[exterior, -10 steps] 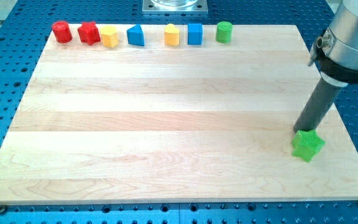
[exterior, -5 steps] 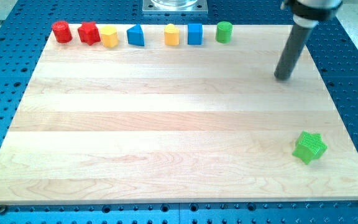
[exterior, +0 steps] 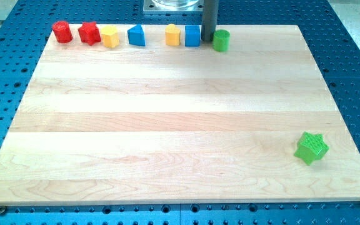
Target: Push the green circle into the green star
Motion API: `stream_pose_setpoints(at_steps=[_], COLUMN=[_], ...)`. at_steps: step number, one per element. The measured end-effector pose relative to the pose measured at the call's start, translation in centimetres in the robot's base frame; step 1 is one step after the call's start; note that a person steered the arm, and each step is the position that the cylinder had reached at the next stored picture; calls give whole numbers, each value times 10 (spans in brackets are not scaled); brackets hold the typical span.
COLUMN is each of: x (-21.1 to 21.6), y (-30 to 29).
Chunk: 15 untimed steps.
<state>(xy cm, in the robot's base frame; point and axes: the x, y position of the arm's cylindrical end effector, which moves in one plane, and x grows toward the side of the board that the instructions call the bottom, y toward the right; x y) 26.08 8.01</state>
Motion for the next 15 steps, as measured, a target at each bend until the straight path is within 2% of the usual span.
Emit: stream_pose_setpoints(at_steps=[1, 2, 3, 4, 5, 6, 7, 8, 9, 10, 11, 12, 13, 14, 15], x=[27, 34, 11, 36, 83, 50, 49, 97, 117, 169, 169, 156, 180, 223, 230], y=[42, 40, 45, 64, 66, 65, 86, 116, 119, 121, 113, 137, 154, 138, 133])
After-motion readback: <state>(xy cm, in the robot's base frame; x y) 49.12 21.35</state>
